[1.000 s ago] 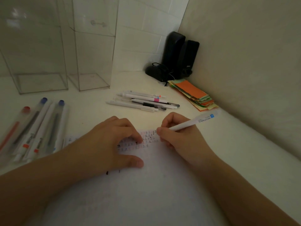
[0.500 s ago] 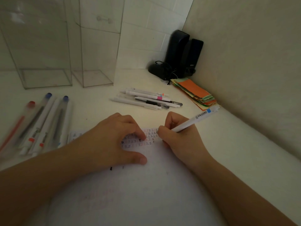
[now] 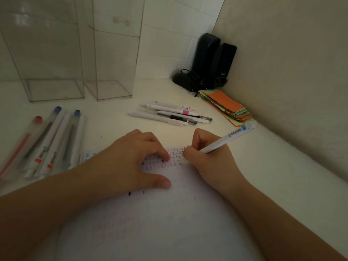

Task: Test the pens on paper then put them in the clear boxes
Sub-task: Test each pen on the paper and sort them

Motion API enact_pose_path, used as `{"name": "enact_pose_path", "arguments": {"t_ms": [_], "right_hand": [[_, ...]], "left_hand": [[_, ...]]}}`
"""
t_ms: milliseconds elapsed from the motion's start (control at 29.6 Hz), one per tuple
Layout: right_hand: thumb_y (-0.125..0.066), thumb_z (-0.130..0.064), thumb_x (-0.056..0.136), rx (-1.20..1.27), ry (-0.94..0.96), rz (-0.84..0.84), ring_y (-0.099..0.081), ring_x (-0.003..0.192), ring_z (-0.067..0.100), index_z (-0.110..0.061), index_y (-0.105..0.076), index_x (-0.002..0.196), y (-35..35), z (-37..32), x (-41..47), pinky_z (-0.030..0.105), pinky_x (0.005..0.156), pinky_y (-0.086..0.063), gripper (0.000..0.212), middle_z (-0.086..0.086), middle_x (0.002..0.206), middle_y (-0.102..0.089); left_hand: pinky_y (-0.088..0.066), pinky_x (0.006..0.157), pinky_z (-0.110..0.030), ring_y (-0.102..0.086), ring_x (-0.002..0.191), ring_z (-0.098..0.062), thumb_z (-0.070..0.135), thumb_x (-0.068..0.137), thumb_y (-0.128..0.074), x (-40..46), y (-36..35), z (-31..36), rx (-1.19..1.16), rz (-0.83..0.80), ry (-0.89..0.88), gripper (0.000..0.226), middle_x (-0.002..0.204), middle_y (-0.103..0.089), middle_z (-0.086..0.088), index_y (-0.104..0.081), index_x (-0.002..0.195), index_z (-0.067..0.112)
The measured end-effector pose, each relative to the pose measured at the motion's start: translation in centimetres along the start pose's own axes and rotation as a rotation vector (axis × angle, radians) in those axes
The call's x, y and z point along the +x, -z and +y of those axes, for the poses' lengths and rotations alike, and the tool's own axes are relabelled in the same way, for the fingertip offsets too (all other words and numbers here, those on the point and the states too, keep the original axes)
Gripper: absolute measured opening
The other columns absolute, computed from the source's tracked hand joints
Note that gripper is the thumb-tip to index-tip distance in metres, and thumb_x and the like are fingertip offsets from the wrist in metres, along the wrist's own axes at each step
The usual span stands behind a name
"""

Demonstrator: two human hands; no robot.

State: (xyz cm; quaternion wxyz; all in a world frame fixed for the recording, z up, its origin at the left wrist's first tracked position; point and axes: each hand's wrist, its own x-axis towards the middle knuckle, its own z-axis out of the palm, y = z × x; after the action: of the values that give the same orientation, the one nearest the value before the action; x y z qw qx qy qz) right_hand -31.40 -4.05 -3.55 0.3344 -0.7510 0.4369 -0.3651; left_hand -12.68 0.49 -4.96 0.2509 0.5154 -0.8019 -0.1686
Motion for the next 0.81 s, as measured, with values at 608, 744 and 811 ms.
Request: {"name": "enact_pose_path", "arguments": {"t_ms": [608,744,811], "right_hand": [[-0.064,-0.017,0.083,0.189,-0.031,0.109,-0.046,0.046,0.004,-0.009,-0.054,0.073,0.9,-0.3,-0.2,0.015,0.044,-0.038,0.017,-0.002,0.055,-0.06],[-0.056,-0.044,0.086,0.151,0.057,0.014,-0.048,0.044,0.001,-0.009,-0.061,0.082,0.1,-0.6,-0.8,0.02,0.052,-0.044,0.035,-0.002,0.062,-0.064],[-0.05,-0.068,0.073,0.048,0.036,-0.061,-0.051,0.047,-0.002,-0.002,-0.062,0.091,-0.4,-0.5,-0.9,0.036,0.068,-0.047,0.069,0.01,0.079,-0.068]], "left_hand": [[-0.035,0.082,-0.014,-0.037,0.102,0.005,0.089,0.052,-0.034,-0.1,-0.1,-0.2,0.047,0.001,-0.029,0.066,0.1,-0.044,0.033,-0.053,0.101,0.049],[-0.034,0.082,-0.013,-0.036,0.106,0.008,0.086,0.061,-0.033,-0.3,0.1,0.5,0.042,0.087,-0.081,0.065,0.108,-0.041,0.034,-0.044,0.112,0.048],[-0.033,0.084,-0.011,-0.036,0.111,0.008,0.081,0.064,-0.04,-0.3,0.4,1.4,-0.033,0.125,-0.108,0.058,0.114,-0.038,0.032,-0.04,0.112,0.05]]}}
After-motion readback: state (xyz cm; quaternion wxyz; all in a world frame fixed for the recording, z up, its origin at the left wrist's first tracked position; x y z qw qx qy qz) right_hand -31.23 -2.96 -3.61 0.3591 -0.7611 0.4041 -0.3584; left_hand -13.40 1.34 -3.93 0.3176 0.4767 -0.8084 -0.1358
